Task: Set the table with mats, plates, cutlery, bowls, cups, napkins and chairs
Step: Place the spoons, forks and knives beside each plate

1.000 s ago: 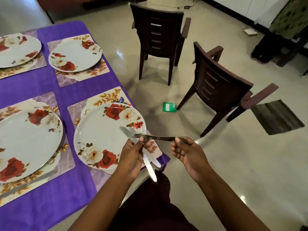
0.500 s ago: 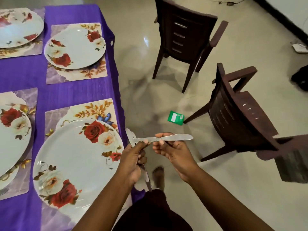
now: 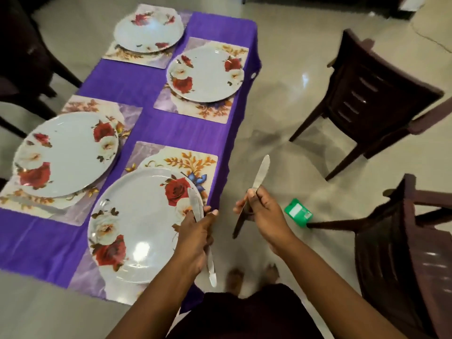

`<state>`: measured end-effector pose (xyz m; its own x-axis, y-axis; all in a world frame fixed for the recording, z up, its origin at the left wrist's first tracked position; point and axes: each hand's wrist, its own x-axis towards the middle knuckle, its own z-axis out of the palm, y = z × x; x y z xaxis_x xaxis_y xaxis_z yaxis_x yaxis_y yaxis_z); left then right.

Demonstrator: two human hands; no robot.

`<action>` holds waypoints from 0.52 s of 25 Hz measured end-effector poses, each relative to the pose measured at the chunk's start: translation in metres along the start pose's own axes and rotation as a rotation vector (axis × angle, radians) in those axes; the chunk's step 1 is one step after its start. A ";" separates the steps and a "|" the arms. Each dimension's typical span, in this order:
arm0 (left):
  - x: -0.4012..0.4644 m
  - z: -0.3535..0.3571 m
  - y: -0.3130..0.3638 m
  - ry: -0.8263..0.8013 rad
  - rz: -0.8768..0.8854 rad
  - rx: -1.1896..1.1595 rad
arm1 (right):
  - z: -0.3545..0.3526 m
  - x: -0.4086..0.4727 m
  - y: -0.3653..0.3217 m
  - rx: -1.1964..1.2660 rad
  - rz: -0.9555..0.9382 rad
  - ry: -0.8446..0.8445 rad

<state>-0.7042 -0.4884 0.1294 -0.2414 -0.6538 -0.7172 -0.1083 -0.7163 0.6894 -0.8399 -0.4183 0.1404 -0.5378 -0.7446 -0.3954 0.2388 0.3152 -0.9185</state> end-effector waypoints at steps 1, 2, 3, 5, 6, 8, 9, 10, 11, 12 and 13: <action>-0.002 0.001 0.001 -0.004 -0.010 0.021 | 0.000 0.000 -0.002 0.010 0.043 -0.052; -0.003 0.000 0.005 0.014 0.000 0.011 | 0.005 0.005 -0.006 -0.014 0.064 -0.119; -0.004 0.000 0.012 0.058 0.020 -0.035 | 0.010 0.013 -0.010 -0.091 0.059 -0.202; -0.008 0.007 0.022 0.109 0.075 -0.092 | 0.014 0.024 -0.012 -0.255 0.031 -0.333; -0.010 0.012 0.026 0.126 0.110 -0.089 | 0.014 0.030 -0.014 -0.298 0.024 -0.386; -0.012 0.021 0.035 0.203 0.150 -0.053 | 0.015 0.040 -0.024 -0.325 0.069 -0.490; -0.012 0.025 0.037 0.257 0.142 -0.056 | 0.014 0.046 -0.027 -0.344 0.089 -0.547; -0.011 0.030 0.038 0.289 0.134 -0.080 | 0.013 0.053 -0.031 -0.372 0.094 -0.598; -0.011 0.034 0.040 0.309 0.144 -0.107 | 0.012 0.061 -0.034 -0.400 0.090 -0.645; -0.010 0.037 0.042 0.328 0.159 -0.138 | 0.012 0.069 -0.036 -0.425 0.085 -0.690; -0.008 0.039 0.041 0.355 0.172 -0.170 | 0.013 0.077 -0.036 -0.449 0.086 -0.732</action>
<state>-0.7442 -0.5030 0.1676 0.1079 -0.7894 -0.6044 0.0724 -0.6001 0.7967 -0.8794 -0.4943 0.1434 0.1611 -0.8507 -0.5004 -0.1710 0.4753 -0.8631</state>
